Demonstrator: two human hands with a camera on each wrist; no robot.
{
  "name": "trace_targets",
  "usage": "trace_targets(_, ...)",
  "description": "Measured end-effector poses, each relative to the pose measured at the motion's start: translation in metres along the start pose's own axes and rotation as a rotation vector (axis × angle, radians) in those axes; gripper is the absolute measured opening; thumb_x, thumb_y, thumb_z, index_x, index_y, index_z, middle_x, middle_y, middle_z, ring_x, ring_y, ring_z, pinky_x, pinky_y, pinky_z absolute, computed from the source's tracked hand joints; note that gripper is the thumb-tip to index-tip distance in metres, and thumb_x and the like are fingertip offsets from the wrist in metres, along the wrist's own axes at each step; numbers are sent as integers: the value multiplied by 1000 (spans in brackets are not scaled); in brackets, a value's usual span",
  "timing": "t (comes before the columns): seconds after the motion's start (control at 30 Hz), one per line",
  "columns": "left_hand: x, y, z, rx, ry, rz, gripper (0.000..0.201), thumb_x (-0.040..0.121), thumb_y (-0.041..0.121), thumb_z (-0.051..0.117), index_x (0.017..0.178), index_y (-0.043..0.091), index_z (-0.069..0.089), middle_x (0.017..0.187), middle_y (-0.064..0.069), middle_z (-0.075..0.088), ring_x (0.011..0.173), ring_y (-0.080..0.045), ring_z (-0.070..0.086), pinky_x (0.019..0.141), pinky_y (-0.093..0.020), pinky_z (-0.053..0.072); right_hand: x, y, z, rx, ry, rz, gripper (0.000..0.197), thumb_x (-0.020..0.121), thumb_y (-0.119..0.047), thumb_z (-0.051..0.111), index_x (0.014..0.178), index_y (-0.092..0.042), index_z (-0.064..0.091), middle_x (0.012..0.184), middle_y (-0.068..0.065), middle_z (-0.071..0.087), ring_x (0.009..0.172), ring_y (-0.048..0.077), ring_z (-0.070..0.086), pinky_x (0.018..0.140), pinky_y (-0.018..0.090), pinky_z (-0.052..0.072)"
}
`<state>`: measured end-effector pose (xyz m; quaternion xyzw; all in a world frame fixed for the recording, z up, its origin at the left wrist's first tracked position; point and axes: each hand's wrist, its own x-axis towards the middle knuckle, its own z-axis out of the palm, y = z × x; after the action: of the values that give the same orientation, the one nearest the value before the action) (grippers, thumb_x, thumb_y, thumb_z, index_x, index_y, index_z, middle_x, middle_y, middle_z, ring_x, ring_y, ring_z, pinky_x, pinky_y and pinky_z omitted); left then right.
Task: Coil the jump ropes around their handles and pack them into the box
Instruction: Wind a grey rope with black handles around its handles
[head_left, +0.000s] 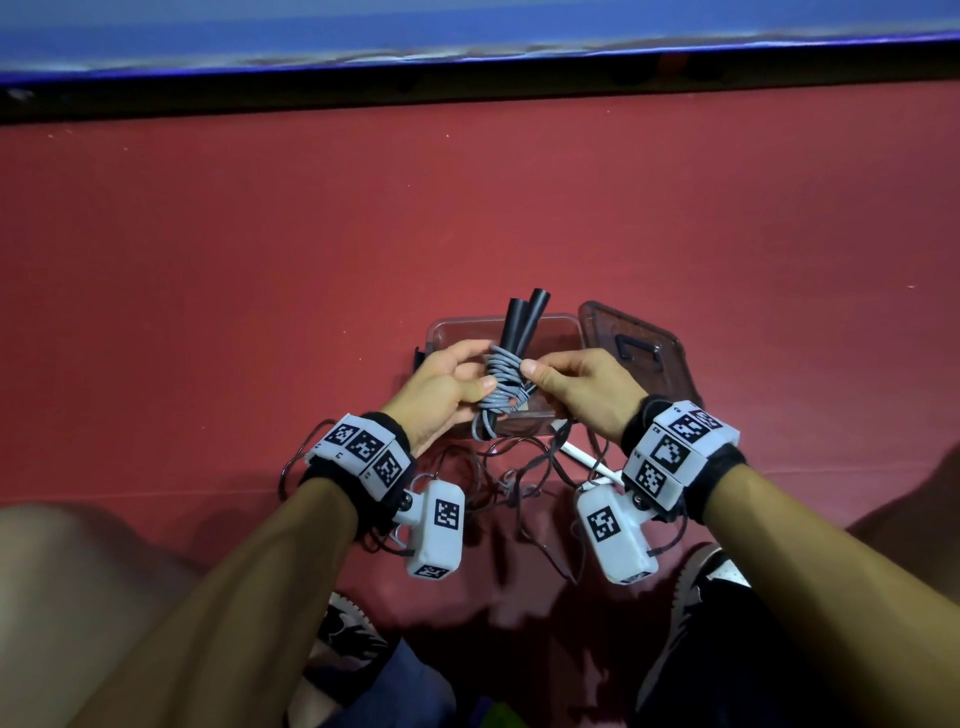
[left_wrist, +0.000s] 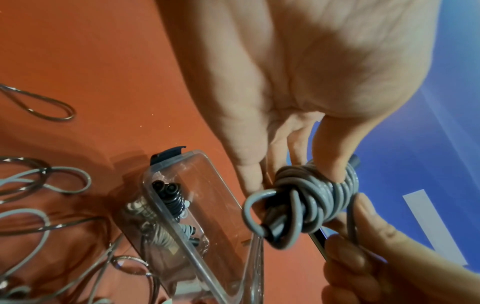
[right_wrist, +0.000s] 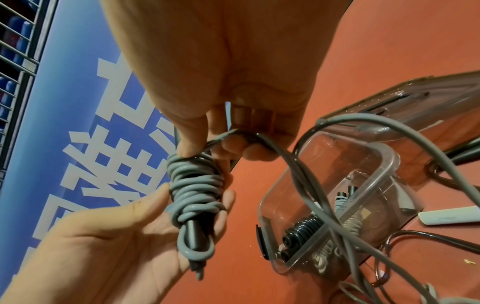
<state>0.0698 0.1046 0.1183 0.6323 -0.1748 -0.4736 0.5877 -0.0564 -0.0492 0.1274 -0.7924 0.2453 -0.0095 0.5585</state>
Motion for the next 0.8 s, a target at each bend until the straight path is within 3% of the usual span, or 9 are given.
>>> trace_targets(0.1, -1, 0, -1, 1, -26, 10, 37, 99, -6, 52, 134, 5, 54, 120, -21, 70, 112, -32, 69, 101, -46, 54, 1, 3, -1, -18, 21, 3, 36, 95, -49, 61, 77, -22, 76, 62, 9, 50, 58, 21, 41, 60, 34, 38)
trace_targets(0.2, -2, 0, 2, 119, -19, 53, 38, 89, 5, 74, 125, 10, 61, 112, -11, 75, 107, -25, 72, 98, -38, 56, 1, 2, 0, -19, 13, 11, 40, 91, -56, 62, 75, -21, 75, 63, 13, 50, 58, 23, 41, 60, 35, 39)
trace_targets(0.27, -1, -1, 2, 175, 31, 91, 41, 83, 7, 81, 120, 12, 65, 110, -8, 76, 105, -23, 73, 95, -35, 56, 0, 1, 1, -35, 9, -3, 39, 94, -51, 61, 77, -19, 76, 62, 13, 50, 56, 21, 41, 59, 34, 38)
trace_targets(0.37, -1, 0, 3, 185, 85, 135, 34, 86, 6, 78, 118, 9, 68, 107, -9, 77, 98, -19, 74, 87, -29, 57, 0, -2, 1, -21, -7, -16, 33, 100, -36, 57, 87, -14, 77, 67, 18, 59, 61, 20, 47, 63, 34, 42)
trace_targets(0.5, -1, 0, 1, 137, 42, 126, 26, 91, 7, 72, 117, 10, 70, 108, -13, 76, 100, -25, 73, 92, -39, 58, 3, -6, -1, -51, 2, 9, 26, 103, -26, 54, 98, -11, 74, 66, -2, 60, 53, 2, 47, 60, 22, 40)
trace_targets(0.57, 0, -1, 1, 130, 17, 109, 23, 93, 8, 70, 116, 12, 71, 109, -13, 76, 101, -27, 73, 92, -43, 59, 2, -6, -1, -46, 4, 6, 25, 103, -25, 54, 103, -12, 74, 67, -5, 60, 51, -2, 47, 60, 19, 39)
trace_targets(0.7, 2, 0, -1, 107, 74, 109, 17, 95, 3, 65, 109, 11, 70, 100, -12, 75, 91, -25, 73, 81, -42, 62, 3, -2, -1, -52, -2, -10, 27, 101, -25, 57, 96, -8, 77, 71, 9, 66, 56, 3, 49, 64, 28, 43)
trace_targets(0.8, 3, 0, -5, 188, 99, 138, 17, 97, 5, 63, 113, 10, 69, 102, -12, 75, 87, -17, 73, 77, -30, 61, 5, 2, 0, 22, 10, 10, 24, 96, -26, 65, 91, -7, 78, 86, 22, 73, 69, 19, 59, 78, 45, 54)
